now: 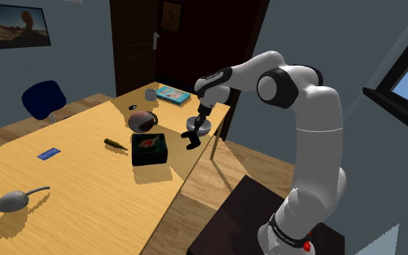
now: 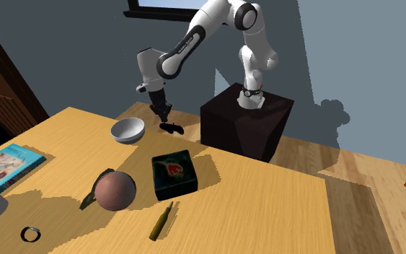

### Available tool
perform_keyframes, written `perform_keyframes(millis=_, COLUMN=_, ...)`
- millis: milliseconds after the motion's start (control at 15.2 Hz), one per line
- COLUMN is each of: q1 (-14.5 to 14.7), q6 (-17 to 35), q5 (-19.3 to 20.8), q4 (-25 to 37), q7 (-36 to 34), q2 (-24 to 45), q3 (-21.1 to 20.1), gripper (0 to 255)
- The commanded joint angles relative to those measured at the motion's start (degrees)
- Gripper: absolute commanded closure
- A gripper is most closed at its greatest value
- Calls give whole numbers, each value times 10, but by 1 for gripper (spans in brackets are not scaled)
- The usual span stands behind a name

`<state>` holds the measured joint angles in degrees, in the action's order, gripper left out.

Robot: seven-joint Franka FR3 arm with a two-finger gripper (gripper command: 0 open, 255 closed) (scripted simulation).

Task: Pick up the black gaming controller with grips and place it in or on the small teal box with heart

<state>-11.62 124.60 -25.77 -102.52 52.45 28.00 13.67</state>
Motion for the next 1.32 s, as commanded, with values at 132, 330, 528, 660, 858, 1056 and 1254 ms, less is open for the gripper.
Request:
perform_keyframes(millis=132, q1=2, q6=-21, q5=9, q4=4, q7=-10, q2=-18, q3=4, gripper=255)
perform_keyframes(millis=330, q1=4, q6=-37, q5=16, q4=10, q7=-17, q2=-30, q3=7, gripper=255)
perform_keyframes(millis=528, q1=11, q6=-49, q5=19, q4=26, q7=-33, q2=-29, q3=5, gripper=255)
perform_keyframes(millis=660, q1=23, q6=-56, q5=20, q4=55, q7=-57, q2=-14, q3=-2, gripper=255)
perform_keyframes(millis=858, q1=40, q6=-70, q5=21, q4=104, q7=-93, q2=12, q3=-11, gripper=255)
perform_keyframes(millis=1056, q1=56, q6=-87, q5=23, q4=163, q7=-129, q2=45, q3=-20, gripper=255)
perform_keyframes(millis=1254, q1=70, q6=-110, q5=25, q4=233, q7=-166, q2=83, q3=-28, gripper=255)
